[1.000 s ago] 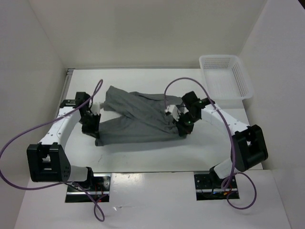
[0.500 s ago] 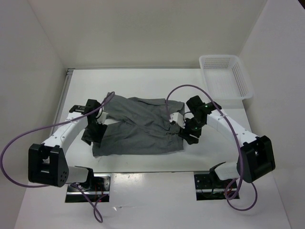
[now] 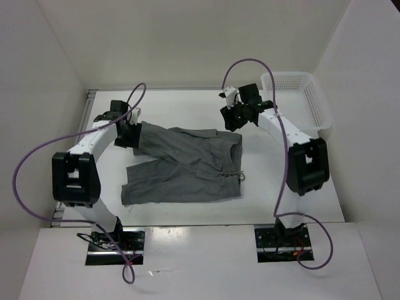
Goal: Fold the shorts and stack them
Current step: Flatten the shorts out
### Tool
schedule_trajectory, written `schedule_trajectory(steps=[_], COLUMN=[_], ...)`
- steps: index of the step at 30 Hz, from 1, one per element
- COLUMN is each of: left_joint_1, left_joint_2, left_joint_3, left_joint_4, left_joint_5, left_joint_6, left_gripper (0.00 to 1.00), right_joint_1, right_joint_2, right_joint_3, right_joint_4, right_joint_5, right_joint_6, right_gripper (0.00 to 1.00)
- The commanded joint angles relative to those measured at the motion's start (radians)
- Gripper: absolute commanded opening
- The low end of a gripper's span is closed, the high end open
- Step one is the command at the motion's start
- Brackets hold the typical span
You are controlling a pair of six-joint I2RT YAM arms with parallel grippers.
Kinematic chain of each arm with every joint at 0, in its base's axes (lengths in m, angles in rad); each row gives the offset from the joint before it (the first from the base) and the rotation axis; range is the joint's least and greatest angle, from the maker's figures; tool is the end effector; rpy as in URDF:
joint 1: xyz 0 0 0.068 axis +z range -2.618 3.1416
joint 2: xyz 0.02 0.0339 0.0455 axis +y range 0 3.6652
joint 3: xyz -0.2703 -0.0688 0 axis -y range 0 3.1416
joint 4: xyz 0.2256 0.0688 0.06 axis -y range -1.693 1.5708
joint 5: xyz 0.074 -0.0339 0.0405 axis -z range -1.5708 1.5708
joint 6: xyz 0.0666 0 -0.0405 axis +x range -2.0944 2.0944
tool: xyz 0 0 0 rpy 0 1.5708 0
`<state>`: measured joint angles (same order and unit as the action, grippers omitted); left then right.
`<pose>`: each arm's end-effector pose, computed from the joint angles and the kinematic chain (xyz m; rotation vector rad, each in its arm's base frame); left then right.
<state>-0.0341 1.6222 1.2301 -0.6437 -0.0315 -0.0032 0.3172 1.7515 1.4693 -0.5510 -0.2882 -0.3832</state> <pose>0.3368 -0.0094 0.2318 0.0290 2.6059 0.0277 0.3691 0.1411 0.2722 -0.9413 2.1884 0.3146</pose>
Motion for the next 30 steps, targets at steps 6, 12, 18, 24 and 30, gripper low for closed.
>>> schedule_trajectory(steps=[6,12,18,24,30], left_joint_1=[0.071,0.062,0.062,0.042,0.042], left_joint_2=[0.223,0.258,0.258,0.278,0.288], left_joint_3=[0.131,0.121,0.085,0.054,0.066], left_joint_4=[0.124,0.113,0.059,0.056,0.056], left_joint_5=[0.211,0.248,0.344,0.393,0.349], left_joint_6=[0.003,0.003,0.003,0.003,0.003], left_gripper=[0.6,0.6,0.57,0.29,0.0], right_joint_1=[-0.058,-0.058,-0.058,-0.049,-0.027], right_joint_2=[0.287,0.309,0.319,0.329,0.338], right_joint_3=[0.151,0.089,0.011,-0.021,0.072], right_joint_4=[0.149,0.134,0.145,0.145,0.16], right_joint_5=[0.146,0.132,0.218,0.216,0.237], right_joint_6=[0.095,0.061,0.043,0.03,0.055], right_gripper=[0.53,0.56,0.56,0.48,0.0])
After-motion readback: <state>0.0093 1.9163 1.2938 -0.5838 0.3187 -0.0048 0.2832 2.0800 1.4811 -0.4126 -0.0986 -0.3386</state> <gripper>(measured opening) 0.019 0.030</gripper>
